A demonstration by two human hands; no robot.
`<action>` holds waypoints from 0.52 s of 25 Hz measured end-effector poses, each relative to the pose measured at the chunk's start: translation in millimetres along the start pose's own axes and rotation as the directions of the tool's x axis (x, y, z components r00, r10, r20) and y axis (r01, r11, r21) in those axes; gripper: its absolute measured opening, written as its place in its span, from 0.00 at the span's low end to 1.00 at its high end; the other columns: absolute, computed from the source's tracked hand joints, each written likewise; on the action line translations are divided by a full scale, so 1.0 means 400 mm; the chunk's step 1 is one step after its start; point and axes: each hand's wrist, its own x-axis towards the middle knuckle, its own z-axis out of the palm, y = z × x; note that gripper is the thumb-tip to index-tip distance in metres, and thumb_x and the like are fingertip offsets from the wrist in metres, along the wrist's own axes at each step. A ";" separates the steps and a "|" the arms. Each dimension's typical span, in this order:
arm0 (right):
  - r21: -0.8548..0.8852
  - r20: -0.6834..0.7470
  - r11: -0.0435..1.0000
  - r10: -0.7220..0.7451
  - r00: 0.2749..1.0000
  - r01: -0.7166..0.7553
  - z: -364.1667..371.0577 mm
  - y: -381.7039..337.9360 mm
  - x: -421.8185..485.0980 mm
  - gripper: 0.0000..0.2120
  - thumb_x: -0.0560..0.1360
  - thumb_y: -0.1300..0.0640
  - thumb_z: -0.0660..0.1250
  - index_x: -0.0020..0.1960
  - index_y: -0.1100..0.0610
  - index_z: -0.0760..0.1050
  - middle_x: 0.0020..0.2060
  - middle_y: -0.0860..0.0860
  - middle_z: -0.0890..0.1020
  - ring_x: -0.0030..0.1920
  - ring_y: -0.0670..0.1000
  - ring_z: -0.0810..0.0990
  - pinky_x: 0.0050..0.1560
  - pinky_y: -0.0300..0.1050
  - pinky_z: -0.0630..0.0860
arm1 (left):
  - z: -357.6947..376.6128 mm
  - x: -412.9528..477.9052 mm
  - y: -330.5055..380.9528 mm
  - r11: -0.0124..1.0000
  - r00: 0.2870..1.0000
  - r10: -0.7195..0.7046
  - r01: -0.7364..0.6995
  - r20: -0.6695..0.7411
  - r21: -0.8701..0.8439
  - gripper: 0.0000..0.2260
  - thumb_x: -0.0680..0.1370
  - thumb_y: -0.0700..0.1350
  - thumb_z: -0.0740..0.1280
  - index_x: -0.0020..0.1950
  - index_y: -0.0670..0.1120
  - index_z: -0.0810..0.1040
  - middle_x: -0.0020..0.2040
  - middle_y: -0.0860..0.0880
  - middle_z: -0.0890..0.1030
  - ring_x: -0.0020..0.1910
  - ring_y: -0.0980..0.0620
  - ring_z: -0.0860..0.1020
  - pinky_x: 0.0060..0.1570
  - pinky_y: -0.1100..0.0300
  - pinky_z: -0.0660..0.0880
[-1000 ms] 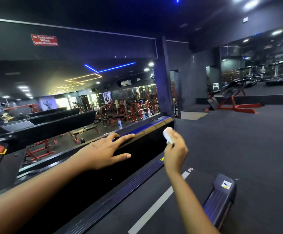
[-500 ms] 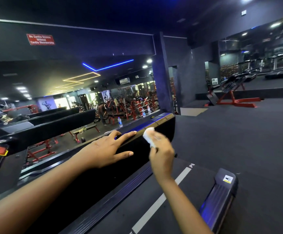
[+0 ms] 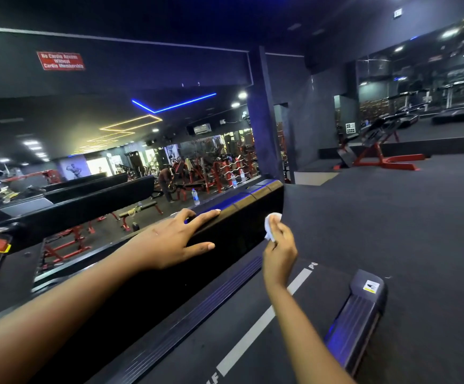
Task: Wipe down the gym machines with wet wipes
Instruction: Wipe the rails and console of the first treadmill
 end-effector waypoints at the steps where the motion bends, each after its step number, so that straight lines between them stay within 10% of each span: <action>1: 0.030 -0.032 0.999 0.043 0.999 -0.042 0.006 -0.018 -0.037 0.24 0.67 0.74 0.57 0.60 0.62 0.77 0.48 0.58 0.81 0.45 0.59 0.80 0.47 0.37 0.71 | 0.002 0.000 -0.002 1.000 1.000 -0.001 0.001 0.004 -0.001 0.45 0.54 0.82 0.31 0.71 0.70 0.36 0.70 0.51 0.61 0.65 0.51 0.69 0.65 0.56 0.67; 7: 0.167 -0.017 0.981 0.105 0.994 -0.100 -0.012 -0.157 -0.212 0.25 0.65 0.72 0.56 0.57 0.61 0.79 0.50 0.51 0.79 0.50 0.45 0.76 0.51 0.21 0.67 | 0.000 0.001 0.004 0.999 0.999 -0.036 0.035 0.020 0.040 0.34 0.66 0.75 0.42 0.70 0.71 0.36 0.71 0.50 0.61 0.66 0.49 0.69 0.66 0.53 0.66; 13: 0.230 -0.100 0.905 0.387 0.917 -0.357 -0.054 -0.090 0.015 0.17 0.73 0.76 0.59 0.56 0.66 0.79 0.52 0.58 0.81 0.50 0.51 0.78 0.44 0.21 0.68 | -0.007 0.005 0.006 0.997 0.998 -0.051 0.049 0.032 0.067 0.31 0.75 0.67 0.52 0.73 0.67 0.39 0.71 0.49 0.61 0.65 0.49 0.69 0.65 0.54 0.67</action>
